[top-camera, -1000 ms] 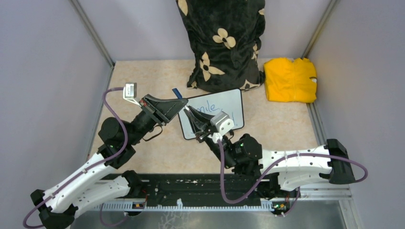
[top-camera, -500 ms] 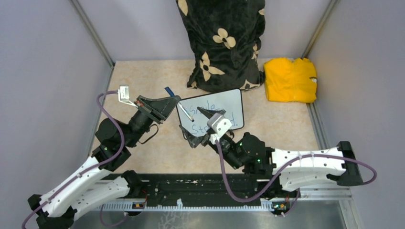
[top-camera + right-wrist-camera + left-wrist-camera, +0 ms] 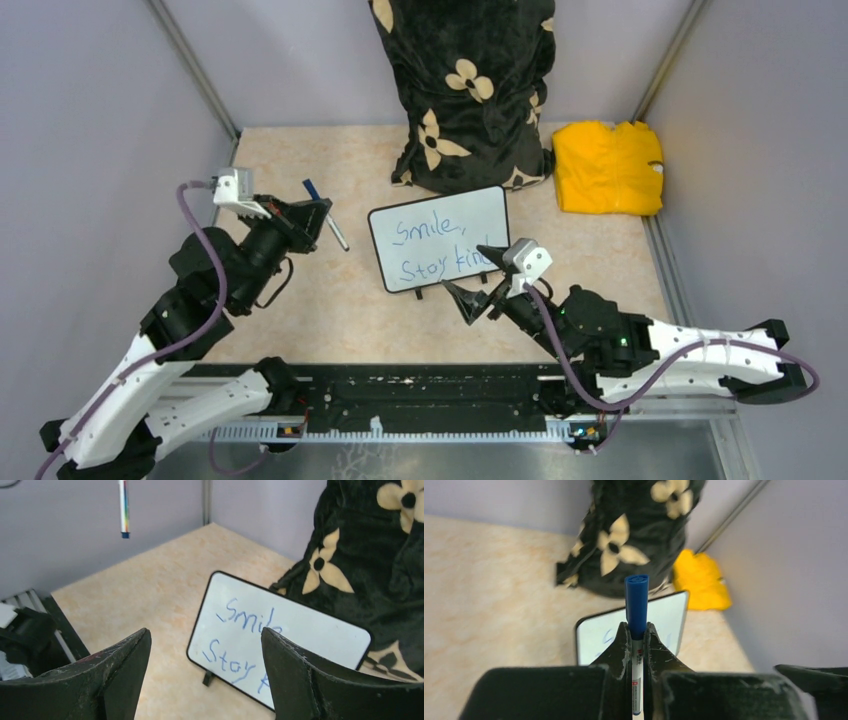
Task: Write a sentence on the whiteboard
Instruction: Place the whiteboard marker at the center of the board.
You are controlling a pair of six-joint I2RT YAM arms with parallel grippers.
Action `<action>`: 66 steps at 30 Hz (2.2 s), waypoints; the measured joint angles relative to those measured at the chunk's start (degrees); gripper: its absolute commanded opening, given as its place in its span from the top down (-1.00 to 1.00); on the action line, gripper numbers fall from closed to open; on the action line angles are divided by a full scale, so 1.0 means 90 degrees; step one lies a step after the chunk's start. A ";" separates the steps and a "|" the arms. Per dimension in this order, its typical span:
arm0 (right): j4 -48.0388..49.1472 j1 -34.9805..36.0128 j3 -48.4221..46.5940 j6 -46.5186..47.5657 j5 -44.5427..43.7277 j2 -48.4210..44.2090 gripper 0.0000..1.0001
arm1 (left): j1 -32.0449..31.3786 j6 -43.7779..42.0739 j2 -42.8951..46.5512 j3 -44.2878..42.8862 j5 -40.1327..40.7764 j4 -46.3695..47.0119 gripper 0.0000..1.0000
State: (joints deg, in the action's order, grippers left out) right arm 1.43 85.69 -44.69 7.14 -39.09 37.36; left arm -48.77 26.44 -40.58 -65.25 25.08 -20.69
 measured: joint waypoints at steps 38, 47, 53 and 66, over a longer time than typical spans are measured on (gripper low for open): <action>-0.1693 0.0000 0.0716 -0.1974 -0.1324 0.0316 -0.51 | 0.4408 0.0112 -0.5792 0.0986 -0.2722 -0.0848 1.00; -0.1761 0.0000 0.0716 -0.2084 -0.1324 0.0680 -0.50 | 0.4437 -0.0124 -0.6207 0.0935 -0.2718 -0.0653 0.95; -0.1715 0.0000 0.0716 -0.1989 -0.1348 0.0896 -0.50 | 0.4437 -0.0172 -0.6232 0.0957 -0.2720 -0.0527 0.81; -0.1498 0.0000 0.0716 -0.1795 -0.1450 0.0930 -0.50 | 0.4437 -0.0185 -0.6268 0.0993 -0.2739 -0.0221 0.57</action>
State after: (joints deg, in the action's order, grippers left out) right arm -12.05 85.69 -38.24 -9.02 -52.14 45.74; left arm -8.84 24.77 -96.99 -56.31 0.43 -22.68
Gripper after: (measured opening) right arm 0.749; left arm 0.203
